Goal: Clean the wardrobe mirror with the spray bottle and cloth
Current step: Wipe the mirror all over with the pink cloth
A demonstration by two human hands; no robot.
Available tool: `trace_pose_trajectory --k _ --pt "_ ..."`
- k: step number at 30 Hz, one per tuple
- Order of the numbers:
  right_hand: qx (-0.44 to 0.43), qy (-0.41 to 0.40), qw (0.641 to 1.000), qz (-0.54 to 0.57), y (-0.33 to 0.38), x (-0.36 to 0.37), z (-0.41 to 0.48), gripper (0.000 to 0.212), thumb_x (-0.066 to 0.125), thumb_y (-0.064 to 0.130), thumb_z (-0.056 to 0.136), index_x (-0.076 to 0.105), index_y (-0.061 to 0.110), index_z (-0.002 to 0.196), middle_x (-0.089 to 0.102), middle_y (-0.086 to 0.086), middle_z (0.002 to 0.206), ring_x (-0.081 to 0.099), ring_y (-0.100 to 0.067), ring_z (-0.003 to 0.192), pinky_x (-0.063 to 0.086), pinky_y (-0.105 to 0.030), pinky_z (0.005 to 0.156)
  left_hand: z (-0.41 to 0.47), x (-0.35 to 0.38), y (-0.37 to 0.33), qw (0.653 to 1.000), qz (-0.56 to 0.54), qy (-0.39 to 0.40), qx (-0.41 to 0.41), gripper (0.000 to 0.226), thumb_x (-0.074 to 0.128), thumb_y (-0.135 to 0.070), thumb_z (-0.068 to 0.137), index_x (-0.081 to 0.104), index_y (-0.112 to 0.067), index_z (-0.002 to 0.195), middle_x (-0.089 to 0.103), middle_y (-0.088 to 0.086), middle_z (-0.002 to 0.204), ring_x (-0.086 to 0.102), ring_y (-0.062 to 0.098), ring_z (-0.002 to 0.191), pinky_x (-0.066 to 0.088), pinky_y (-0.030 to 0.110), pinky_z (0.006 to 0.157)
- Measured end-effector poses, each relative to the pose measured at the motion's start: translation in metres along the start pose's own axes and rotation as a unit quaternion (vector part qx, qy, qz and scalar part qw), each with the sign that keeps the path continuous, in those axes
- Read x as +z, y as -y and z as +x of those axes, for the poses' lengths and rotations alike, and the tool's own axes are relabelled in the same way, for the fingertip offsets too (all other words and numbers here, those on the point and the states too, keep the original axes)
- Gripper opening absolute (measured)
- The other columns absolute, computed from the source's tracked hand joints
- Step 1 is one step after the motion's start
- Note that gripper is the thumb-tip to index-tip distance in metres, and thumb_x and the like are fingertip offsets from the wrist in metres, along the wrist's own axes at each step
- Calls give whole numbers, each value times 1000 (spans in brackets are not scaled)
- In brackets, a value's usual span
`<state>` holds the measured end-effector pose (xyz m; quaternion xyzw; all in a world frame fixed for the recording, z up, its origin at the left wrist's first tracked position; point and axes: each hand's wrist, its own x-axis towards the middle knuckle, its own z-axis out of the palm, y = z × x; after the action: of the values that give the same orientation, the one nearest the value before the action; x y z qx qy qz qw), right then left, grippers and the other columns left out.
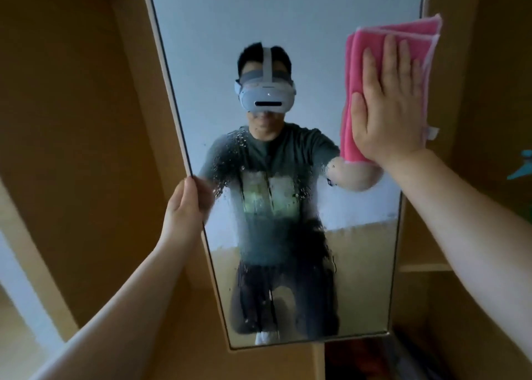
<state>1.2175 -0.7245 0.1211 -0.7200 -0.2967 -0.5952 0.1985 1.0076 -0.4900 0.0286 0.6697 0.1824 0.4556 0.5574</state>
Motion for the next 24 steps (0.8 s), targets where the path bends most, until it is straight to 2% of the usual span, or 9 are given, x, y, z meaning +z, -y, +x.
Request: trace_pose_trajectory --k 2,5,10,14,15,17,19,22,24 --pt "1 0 1000 -3 1 1 -1 59 17 38 103 10 11 155 8 -19 161 6 -35 148 -1 -44 121 -3 3 9 1000 -19 -4 25 42 35 -51 90 65 -31 67 64 10 80 56 28 75 44 42 69" --pt "-6 -1 1000 -12 -1 3 -3 59 14 40 103 9 13 155 7 -17 161 4 -33 149 -3 -43 121 -5 2 30 997 -52 -27 43 42 39 -55 86 65 -29 64 64 10 76 59 30 78 48 45 76" --pt "-24 -2 999 -22 -3 4 -11 59 14 40 103 10 13 154 7 -16 161 4 -34 149 -4 -42 120 -20 7 65 993 -100 -36 46 56 39 -46 97 65 -25 52 62 -1 56 57 23 66 44 40 74" --pt "-26 5 999 -21 -6 7 -23 59 13 41 102 8 14 155 5 -15 162 3 -33 149 -2 -44 121 -26 14 76 987 -124 -75 63 43 42 -47 96 57 -23 64 56 -4 58 58 16 64 46 35 74" --pt "-26 6 999 -22 -6 8 -27 59 12 41 102 7 14 155 5 -15 162 3 -33 149 -1 -44 121 -27 16 78 986 -126 -82 72 42 41 -44 98 56 -22 65 55 -3 59 57 14 63 47 32 72" --pt "-29 5 999 -22 -5 11 -36 59 12 40 102 8 14 155 5 -15 162 4 -33 149 2 -45 121 -29 19 81 985 -100 -97 98 42 38 -36 101 50 -19 65 53 -7 50 54 8 53 45 19 57" --pt "-33 4 999 -19 -4 14 -47 59 12 39 102 9 13 154 7 -16 161 6 -34 149 4 -47 121 -33 20 83 985 -74 -107 115 42 35 -32 102 46 -17 64 49 -9 39 49 3 40 41 16 42" --pt "-40 14 999 -21 -5 17 -65 60 10 40 102 9 12 155 7 -16 161 6 -34 149 6 -49 121 -34 20 83 984 -35 -111 135 40 30 -33 100 49 -14 71 53 1 51 53 13 47 41 22 44" --pt "-43 20 999 -17 -5 19 -78 61 9 41 101 8 13 155 7 -16 161 5 -34 149 6 -49 121 -37 21 82 983 -20 -110 148 39 27 -31 100 49 -10 75 53 5 50 51 14 43 40 19 39"
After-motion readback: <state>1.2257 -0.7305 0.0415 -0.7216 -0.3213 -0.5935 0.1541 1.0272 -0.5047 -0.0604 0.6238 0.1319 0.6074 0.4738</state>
